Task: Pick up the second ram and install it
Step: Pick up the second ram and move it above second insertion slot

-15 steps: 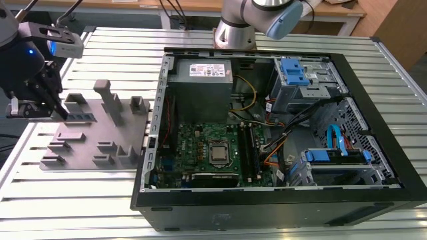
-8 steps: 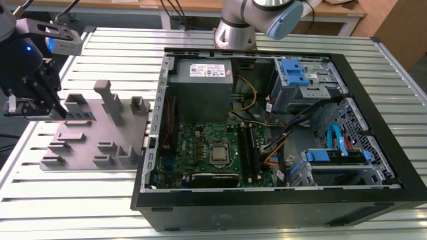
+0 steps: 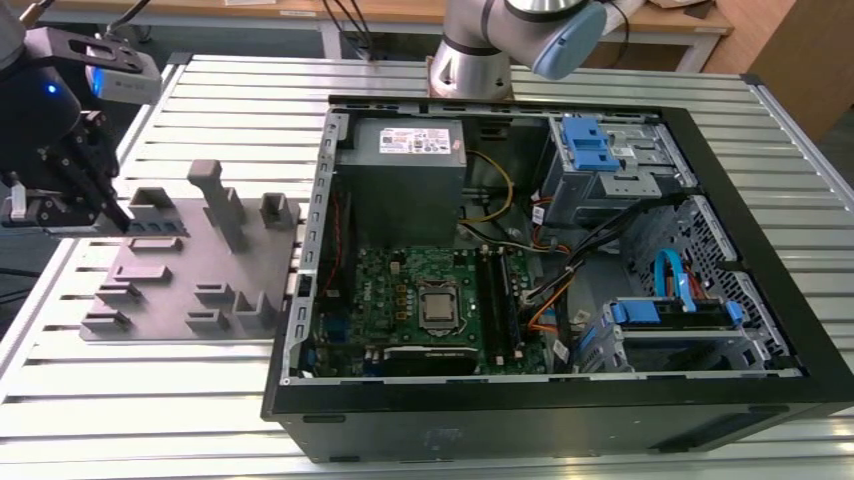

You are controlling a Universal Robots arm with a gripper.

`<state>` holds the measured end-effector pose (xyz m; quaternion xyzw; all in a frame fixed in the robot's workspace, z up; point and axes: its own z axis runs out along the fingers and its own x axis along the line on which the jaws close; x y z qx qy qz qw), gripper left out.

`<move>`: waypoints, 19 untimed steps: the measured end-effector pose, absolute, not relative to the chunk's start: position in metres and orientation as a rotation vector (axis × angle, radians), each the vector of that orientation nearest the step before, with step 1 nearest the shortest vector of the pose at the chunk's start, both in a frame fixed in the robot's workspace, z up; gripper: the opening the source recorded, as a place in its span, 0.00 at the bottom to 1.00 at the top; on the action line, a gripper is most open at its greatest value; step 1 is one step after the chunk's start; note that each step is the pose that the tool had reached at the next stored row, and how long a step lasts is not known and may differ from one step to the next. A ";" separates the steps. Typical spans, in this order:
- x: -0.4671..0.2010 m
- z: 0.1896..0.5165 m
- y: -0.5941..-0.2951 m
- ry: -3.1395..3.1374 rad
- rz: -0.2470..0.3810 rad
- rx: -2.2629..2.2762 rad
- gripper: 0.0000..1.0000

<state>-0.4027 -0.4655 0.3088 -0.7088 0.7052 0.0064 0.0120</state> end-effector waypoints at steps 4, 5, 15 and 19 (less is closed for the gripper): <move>-0.403 0.313 -0.466 2.199 0.020 -2.210 0.14; -0.403 0.314 -0.466 2.199 0.020 -2.210 0.14; -0.403 0.330 -0.466 2.198 0.021 -2.210 0.14; -0.403 0.336 -0.466 2.198 0.021 -2.210 0.14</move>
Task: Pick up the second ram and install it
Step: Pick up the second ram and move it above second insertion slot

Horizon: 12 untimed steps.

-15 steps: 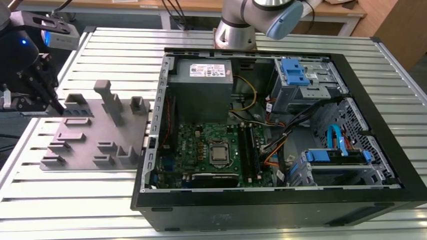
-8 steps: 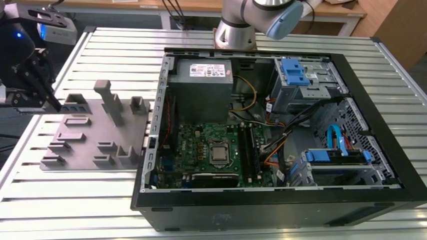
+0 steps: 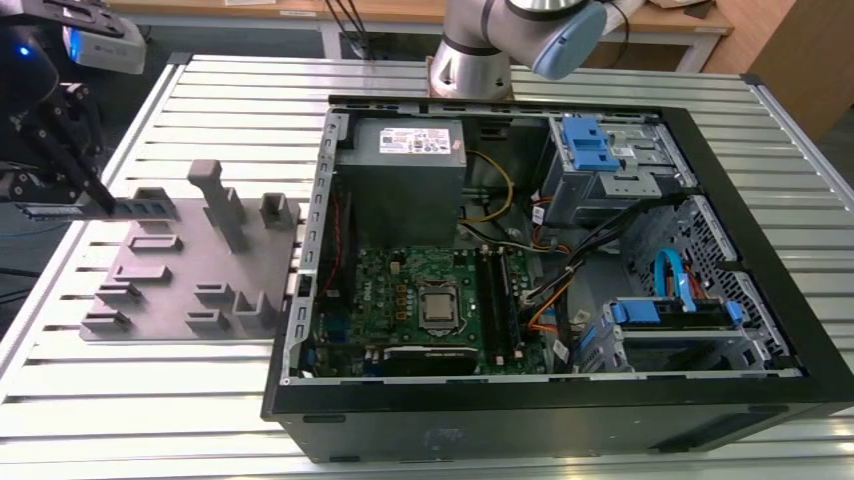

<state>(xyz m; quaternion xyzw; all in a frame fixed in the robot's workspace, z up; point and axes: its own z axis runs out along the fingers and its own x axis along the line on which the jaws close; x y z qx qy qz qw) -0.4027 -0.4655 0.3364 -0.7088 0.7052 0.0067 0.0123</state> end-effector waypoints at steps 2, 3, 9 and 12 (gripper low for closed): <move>-0.403 0.340 -0.466 2.198 0.021 -2.210 0.14; -0.403 0.341 -0.465 2.198 0.021 -2.209 0.14; -0.403 0.351 -0.466 2.198 0.021 -2.209 0.14; -0.403 0.356 -0.466 2.198 0.021 -2.209 0.14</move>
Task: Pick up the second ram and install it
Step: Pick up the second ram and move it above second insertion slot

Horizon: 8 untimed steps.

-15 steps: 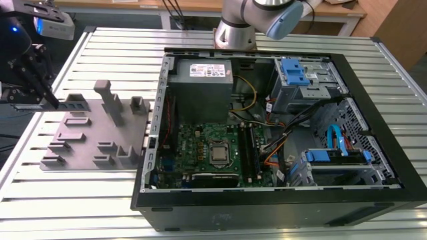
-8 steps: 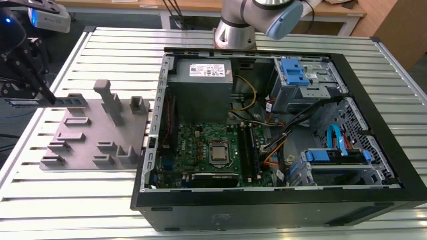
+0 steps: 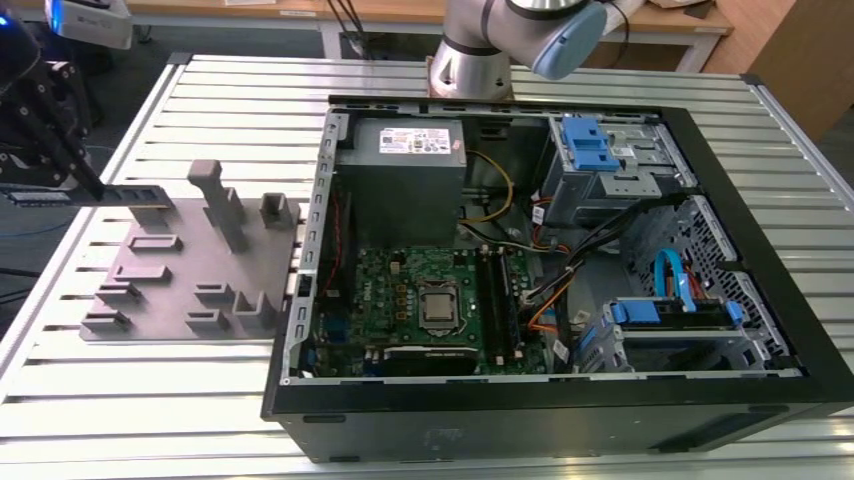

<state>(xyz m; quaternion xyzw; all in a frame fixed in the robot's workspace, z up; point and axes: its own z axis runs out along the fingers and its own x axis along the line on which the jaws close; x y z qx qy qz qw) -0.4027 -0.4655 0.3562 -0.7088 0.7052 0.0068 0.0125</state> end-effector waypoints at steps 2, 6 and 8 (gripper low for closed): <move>-0.403 0.360 -0.466 2.198 0.021 -2.209 0.14; -0.403 0.370 -0.466 2.198 0.022 -2.209 0.14; -0.403 0.375 -0.466 2.198 0.022 -2.209 0.14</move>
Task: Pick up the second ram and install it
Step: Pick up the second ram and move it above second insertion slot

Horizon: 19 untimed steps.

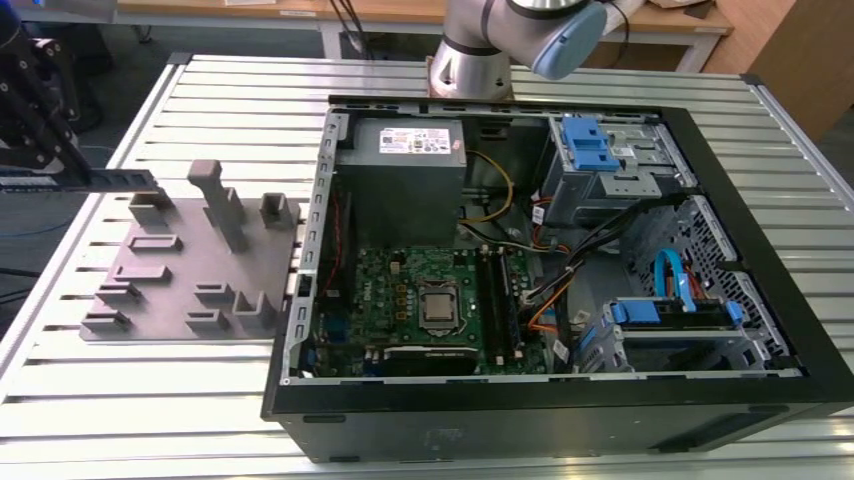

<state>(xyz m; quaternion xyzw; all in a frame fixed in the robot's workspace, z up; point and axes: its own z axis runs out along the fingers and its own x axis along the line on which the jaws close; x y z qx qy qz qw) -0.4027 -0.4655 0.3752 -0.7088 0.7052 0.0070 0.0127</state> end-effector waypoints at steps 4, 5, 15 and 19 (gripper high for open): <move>-0.403 0.386 -0.466 2.198 0.022 -2.209 0.14; -0.403 0.388 -0.466 2.198 0.022 -2.209 0.14; -0.403 0.408 -0.466 2.197 0.024 -2.208 0.14; -0.402 0.408 -0.466 2.197 0.024 -2.208 0.14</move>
